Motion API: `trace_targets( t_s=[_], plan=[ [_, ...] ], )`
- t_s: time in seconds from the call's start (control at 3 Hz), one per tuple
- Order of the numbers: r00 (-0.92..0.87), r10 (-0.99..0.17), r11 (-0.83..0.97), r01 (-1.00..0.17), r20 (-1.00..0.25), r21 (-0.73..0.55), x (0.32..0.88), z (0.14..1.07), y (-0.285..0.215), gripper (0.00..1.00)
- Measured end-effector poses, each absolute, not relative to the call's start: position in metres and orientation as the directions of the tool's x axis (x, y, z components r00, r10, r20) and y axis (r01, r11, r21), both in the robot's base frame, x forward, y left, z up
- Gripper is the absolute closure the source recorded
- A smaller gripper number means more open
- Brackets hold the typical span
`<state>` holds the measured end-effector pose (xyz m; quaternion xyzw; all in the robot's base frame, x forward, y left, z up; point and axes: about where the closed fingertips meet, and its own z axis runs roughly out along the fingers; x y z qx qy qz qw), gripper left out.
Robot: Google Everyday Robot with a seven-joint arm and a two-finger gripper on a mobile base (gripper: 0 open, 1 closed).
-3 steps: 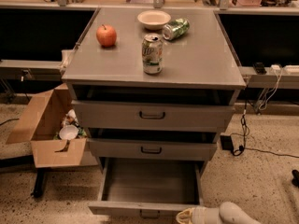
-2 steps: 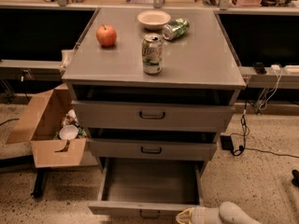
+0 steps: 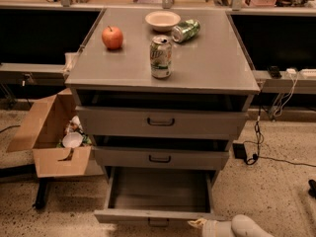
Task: Close bottom drawer
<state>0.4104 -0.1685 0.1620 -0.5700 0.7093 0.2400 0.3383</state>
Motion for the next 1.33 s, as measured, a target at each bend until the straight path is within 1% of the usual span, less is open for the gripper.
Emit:
trace_targets(
  t_s=[0.33, 0.67, 1.0, 1.33],
  plan=[
    [-0.122, -0.646, 0.239, -0.970, -0.754, -0.048, 0.410, 0.162, -0.168, 0.02],
    [-0.126, -0.644, 0.262, -0.963, -0.754, -0.063, 0.410, 0.164, -0.168, 0.24],
    [-0.190, -0.632, 0.369, -0.927, -0.751, -0.075, 0.423, 0.167, -0.174, 0.55],
    [-0.277, -0.608, 0.461, -0.886, -0.744, -0.047, 0.438, 0.165, -0.177, 0.78]
  ],
)
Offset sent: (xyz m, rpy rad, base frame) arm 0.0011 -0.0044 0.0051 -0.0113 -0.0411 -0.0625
